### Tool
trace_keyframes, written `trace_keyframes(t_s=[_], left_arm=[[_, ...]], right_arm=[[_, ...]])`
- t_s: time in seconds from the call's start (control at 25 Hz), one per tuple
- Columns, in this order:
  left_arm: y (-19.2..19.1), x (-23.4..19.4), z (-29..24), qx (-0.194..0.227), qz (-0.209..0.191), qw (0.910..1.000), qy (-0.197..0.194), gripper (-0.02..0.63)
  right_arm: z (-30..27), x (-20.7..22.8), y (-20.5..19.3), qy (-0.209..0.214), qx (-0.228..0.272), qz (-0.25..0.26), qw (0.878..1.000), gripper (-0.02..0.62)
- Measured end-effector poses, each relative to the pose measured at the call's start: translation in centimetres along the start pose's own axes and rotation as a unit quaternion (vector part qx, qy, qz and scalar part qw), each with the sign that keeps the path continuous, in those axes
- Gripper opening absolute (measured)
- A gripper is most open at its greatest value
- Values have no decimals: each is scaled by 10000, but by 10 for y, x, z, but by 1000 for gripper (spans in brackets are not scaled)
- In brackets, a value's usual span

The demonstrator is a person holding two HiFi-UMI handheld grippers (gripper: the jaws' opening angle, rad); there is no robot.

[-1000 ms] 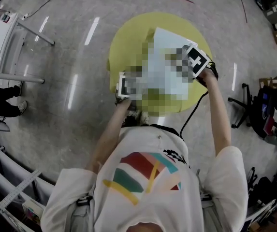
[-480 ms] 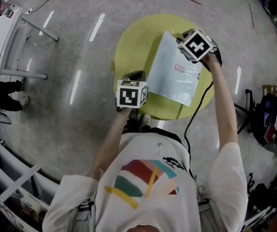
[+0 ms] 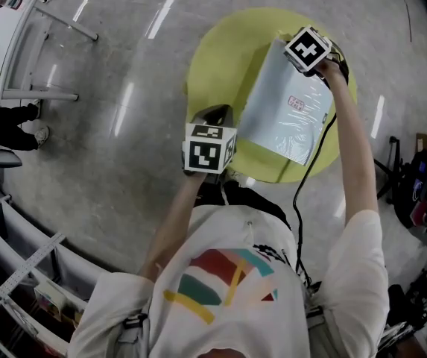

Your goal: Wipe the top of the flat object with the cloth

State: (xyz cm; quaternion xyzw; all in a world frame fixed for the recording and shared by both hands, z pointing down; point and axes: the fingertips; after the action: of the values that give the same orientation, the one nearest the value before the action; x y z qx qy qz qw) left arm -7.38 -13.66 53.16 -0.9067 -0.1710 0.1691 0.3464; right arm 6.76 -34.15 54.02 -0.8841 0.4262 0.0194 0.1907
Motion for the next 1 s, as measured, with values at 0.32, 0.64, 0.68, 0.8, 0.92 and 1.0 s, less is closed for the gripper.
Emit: trace_keyframes(t_s=[0.32,0.64,0.68,0.8,0.92,1.0], left_arm=[[-12,-2,-5,-182,47,9998,-76,14],[-9,4,-7,-109,8,9998,-164,14],[-8,5,-6,-72,-4,9998,-166,14],[-2,5,-2,128,-4,9998,-160,14],[-1,3,3,222,15,9997,-105,14],[0,1,5,277,35,9996,-73,14]], right_arm=[[-31,4,-8,141,-376,-115,9991,26],[-25,-9,-17,337,-601,-238,9973,26],[-24,-12,-18,383,-607,-265,9971,26],[-20,-18,-19,435,-555,-330,9970,26],[-19,-32,-26,520,-552,-345,9965,26],[-17,-40,-31,506,-573,-249,9968,26]])
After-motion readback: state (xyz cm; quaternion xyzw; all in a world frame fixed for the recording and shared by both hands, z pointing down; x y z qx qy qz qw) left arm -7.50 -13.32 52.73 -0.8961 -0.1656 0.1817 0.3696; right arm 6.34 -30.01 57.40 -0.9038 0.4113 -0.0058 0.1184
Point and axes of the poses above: the fingertips, and each gripper's own axes: z backward along the fingers, x to its right, y out of its top, and after that the axes turned 12 degrees about -z, right-handed
